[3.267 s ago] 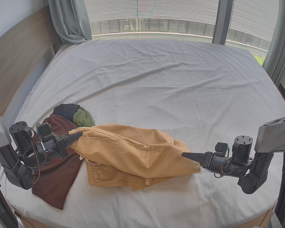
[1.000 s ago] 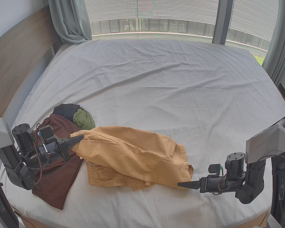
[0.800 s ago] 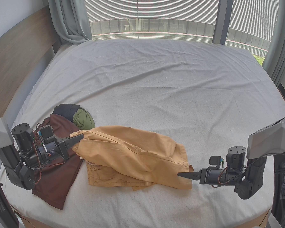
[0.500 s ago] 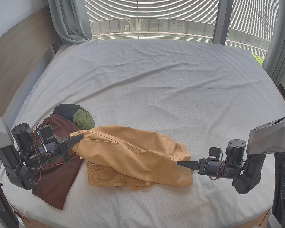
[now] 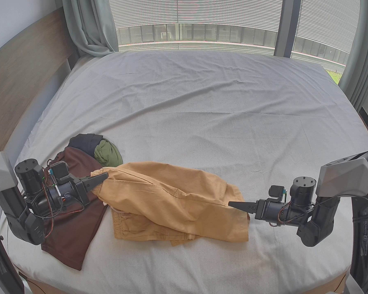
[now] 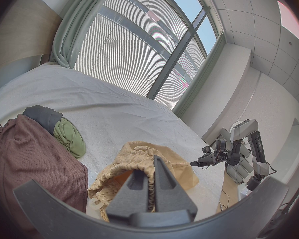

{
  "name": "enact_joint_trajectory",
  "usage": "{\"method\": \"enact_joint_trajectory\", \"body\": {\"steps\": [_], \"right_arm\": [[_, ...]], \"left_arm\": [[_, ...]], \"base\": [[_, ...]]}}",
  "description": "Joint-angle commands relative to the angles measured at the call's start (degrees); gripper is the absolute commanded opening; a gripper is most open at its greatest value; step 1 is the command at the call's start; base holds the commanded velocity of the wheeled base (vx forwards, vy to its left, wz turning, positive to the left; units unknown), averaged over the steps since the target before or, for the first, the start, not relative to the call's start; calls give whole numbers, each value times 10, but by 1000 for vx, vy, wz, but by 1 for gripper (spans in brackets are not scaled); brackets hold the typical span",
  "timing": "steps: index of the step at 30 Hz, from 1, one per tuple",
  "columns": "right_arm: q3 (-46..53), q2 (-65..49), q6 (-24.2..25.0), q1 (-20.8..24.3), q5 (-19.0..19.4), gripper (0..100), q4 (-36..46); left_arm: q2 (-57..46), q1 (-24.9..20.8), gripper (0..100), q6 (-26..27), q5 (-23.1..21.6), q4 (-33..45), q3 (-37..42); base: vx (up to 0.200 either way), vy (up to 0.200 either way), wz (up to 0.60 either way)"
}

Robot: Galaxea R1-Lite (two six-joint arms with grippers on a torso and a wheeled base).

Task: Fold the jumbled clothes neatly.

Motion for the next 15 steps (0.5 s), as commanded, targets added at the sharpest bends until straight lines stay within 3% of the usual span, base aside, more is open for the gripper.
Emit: {"method": "enact_joint_trajectory", "body": {"steps": [1,15], "right_arm": [[0,4,1,4,2,100,0],[18,-32,1,16,2,100,-1]], "left_arm": [[-1,0,0,0,0,-1,-1],[1,2,0,0,0,-1,-1]], "base": [[0,0,0],[0,0,0]]}}
